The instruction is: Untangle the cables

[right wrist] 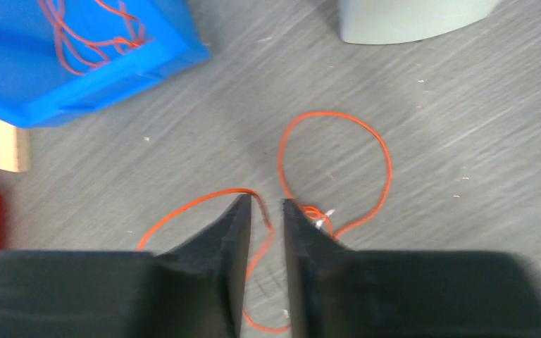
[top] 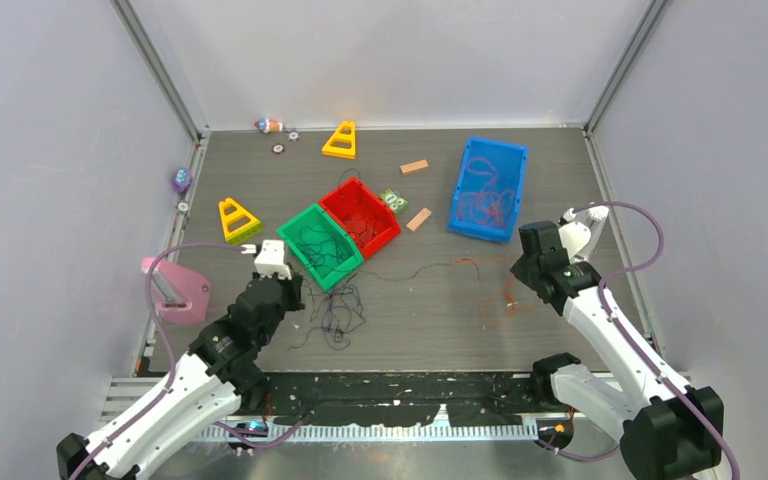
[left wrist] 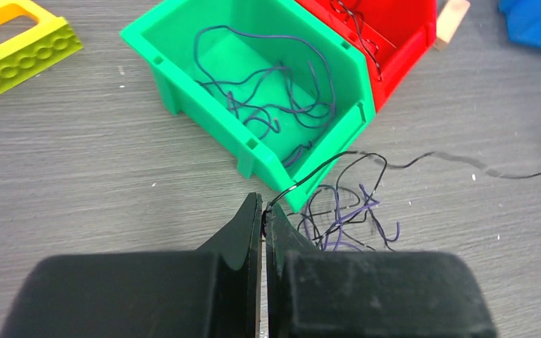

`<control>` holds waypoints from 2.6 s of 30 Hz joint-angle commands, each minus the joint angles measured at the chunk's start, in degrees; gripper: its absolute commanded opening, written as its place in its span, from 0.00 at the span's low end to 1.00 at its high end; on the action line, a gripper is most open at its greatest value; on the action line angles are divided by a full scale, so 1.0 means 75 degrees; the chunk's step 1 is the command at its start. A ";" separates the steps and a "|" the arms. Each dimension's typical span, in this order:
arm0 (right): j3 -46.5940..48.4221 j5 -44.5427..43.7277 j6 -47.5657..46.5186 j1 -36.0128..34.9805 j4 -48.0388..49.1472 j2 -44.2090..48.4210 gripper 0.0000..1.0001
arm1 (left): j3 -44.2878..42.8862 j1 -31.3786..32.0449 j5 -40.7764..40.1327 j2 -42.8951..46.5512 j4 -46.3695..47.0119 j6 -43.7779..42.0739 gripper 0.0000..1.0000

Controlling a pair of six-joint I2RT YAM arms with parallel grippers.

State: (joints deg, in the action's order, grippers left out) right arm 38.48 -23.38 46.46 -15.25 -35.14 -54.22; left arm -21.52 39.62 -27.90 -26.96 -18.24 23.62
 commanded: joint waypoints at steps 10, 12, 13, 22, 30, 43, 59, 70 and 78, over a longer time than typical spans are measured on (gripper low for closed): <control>-0.0201 -0.0515 0.0480 0.0041 -0.1127 0.0371 0.97 | -0.0006 -0.0018 0.1275 -0.0613 0.1356 -0.0700 0.00; -0.0162 -0.0416 0.0350 0.0041 -0.1116 0.0177 0.98 | 0.0090 -0.0020 0.1305 -0.0546 0.1501 -0.0720 0.00; -0.0156 -0.0409 0.0353 0.0035 -0.1163 0.0093 0.99 | 0.0130 -0.0020 0.1315 -0.0526 0.1567 -0.0743 0.00; -0.0416 0.0405 0.0325 0.0025 -0.0471 -0.1241 0.97 | 0.0326 -0.0010 0.1511 -0.0642 0.1904 -0.0770 0.00; -0.0409 0.0516 0.0307 0.0029 0.0517 -0.2653 0.94 | 0.0301 -0.0009 0.1584 -0.0640 0.1906 -0.0764 0.00; -0.0783 0.1721 -0.1225 -0.0109 0.2032 -0.1595 0.07 | 0.0214 -0.0009 0.1625 -0.0744 0.1831 -0.0742 0.00; 0.0185 0.2264 -0.2876 -0.1155 0.2443 -0.2327 0.95 | 0.0032 0.0028 0.1680 -0.0960 0.1744 -0.0700 0.00; 0.1074 -0.0077 -0.1824 -0.1625 0.1784 -0.3920 0.95 | 0.0023 0.0054 0.1656 -0.0916 0.1684 -0.0725 0.00; 0.0946 -0.0464 -0.1118 -0.1634 0.1559 -0.4198 0.95 | 0.0057 0.0062 0.1620 -0.0846 0.1694 -0.0741 0.00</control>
State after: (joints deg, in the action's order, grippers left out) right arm 44.40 -22.79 33.56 -27.22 -21.63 -84.93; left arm -19.31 39.81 -15.59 -33.95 -7.14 18.81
